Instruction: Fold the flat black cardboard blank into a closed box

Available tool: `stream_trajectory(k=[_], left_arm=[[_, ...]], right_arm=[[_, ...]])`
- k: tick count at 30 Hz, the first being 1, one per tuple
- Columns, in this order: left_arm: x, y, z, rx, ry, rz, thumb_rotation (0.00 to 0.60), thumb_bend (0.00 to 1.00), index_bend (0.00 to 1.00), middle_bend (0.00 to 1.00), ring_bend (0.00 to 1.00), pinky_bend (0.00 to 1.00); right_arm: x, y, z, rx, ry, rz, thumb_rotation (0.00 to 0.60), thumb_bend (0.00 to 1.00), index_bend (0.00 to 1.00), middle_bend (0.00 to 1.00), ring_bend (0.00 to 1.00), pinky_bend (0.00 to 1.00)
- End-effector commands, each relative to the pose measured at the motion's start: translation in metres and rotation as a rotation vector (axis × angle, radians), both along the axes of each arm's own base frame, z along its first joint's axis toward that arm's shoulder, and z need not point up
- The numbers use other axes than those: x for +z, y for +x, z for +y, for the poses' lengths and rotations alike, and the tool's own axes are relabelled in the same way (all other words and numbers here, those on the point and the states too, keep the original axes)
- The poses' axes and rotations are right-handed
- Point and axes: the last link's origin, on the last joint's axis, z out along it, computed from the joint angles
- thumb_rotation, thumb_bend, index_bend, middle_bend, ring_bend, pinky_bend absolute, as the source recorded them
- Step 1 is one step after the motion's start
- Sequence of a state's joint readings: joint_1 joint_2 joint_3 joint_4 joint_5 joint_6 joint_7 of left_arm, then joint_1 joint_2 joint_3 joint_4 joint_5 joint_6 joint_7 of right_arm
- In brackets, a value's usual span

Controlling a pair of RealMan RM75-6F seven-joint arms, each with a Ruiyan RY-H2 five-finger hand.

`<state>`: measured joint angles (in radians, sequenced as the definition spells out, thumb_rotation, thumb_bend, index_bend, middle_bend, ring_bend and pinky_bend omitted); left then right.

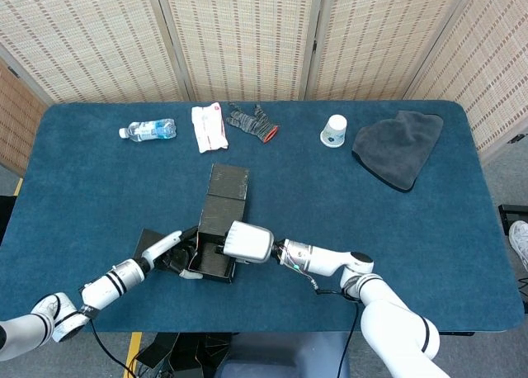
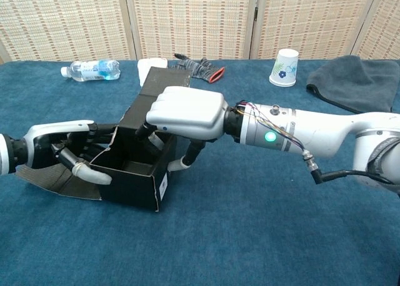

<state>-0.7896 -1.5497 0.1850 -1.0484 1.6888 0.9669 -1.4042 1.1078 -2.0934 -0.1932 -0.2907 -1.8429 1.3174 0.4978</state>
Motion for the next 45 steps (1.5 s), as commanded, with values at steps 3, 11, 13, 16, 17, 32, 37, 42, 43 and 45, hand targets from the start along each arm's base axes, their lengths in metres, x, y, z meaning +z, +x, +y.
stream_trajectory(k=[3, 11, 13, 16, 17, 32, 37, 42, 43, 45], left_arm=[[-0.001, 0.0, -0.002, -0.005, -0.005, 0.002, 0.6, 0.0, 0.09, 0.19, 0.5, 0.6], [-0.002, 0.0, -0.003, -0.002, -0.01, -0.003, 0.6, 0.0, 0.09, 0.19, 0.5, 0.6], [-0.002, 0.0, -0.003, -0.001, -0.013, -0.004, 0.6, 0.0, 0.09, 0.19, 0.5, 0.6], [-0.002, -0.001, -0.003, 0.002, -0.013, -0.004, 0.6, 0.0, 0.09, 0.19, 0.5, 0.6], [-0.002, -0.001, -0.003, 0.004, -0.013, -0.004, 0.6, 0.0, 0.09, 0.19, 0.5, 0.6], [-0.003, -0.002, -0.003, 0.005, -0.012, 0.001, 0.6, 0.0, 0.09, 0.19, 0.5, 0.6], [-0.002, -0.002, -0.002, 0.008, -0.007, 0.0, 0.6, 0.0, 0.09, 0.19, 0.5, 0.6], [-0.003, -0.001, -0.003, 0.009, -0.004, -0.004, 0.6, 0.0, 0.09, 0.19, 0.5, 0.6], [-0.004, -0.001, -0.003, 0.011, -0.002, -0.007, 0.6, 0.0, 0.09, 0.19, 0.5, 0.6], [-0.004, -0.001, -0.002, 0.014, 0.005, -0.012, 0.6, 0.0, 0.09, 0.19, 0.5, 0.6]], right_arm=[[0.002, 0.001, 0.0, 0.033, 0.001, 0.028, 0.6, 0.29, 0.64, 0.61, 0.83, 1.0], [0.006, 0.001, 0.001, 0.068, -0.03, 0.036, 0.6, 0.4, 0.64, 0.55, 0.83, 1.0], [0.005, 0.0, 0.002, 0.068, -0.026, 0.042, 0.6, 0.4, 0.64, 0.54, 0.83, 1.0], [0.005, 0.002, 0.004, 0.073, -0.021, 0.033, 0.6, 0.41, 0.64, 0.55, 0.84, 1.0], [0.005, 0.004, 0.004, 0.075, -0.022, 0.025, 0.6, 0.43, 0.64, 0.56, 0.85, 1.0], [0.009, 0.002, 0.006, 0.077, 0.012, 0.067, 0.6, 0.52, 0.75, 0.72, 0.95, 1.0], [0.011, 0.0, 0.006, 0.078, 0.02, 0.088, 0.6, 0.52, 0.8, 0.74, 0.95, 1.0], [0.015, -0.003, 0.006, 0.079, -0.004, 0.093, 0.6, 0.52, 0.79, 0.7, 0.95, 1.0], [0.015, -0.004, 0.006, 0.075, -0.007, 0.095, 0.6, 0.52, 0.76, 0.67, 0.95, 1.0], [0.015, -0.006, 0.006, 0.07, -0.023, 0.096, 0.6, 0.48, 0.66, 0.61, 0.94, 1.0]])
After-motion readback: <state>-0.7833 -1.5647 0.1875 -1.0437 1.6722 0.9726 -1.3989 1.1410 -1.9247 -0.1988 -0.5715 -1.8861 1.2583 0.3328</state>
